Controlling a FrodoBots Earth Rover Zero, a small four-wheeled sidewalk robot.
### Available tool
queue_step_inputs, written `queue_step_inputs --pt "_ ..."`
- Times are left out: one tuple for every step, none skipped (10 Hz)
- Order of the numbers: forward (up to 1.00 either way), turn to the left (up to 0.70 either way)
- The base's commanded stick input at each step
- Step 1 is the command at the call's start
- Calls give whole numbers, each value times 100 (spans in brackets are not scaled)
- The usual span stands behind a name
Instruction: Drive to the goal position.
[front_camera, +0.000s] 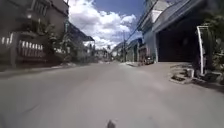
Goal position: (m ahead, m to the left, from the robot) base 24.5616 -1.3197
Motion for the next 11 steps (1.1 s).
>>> queue_step_inputs --pt "100 0" --pt "100 0" --pt "100 0" --pt "100 0" --pt "100 0" --pt "100 0" --pt "100 0" --pt "100 0" --pt "100 0" --pt "100 0" --pt "100 0"
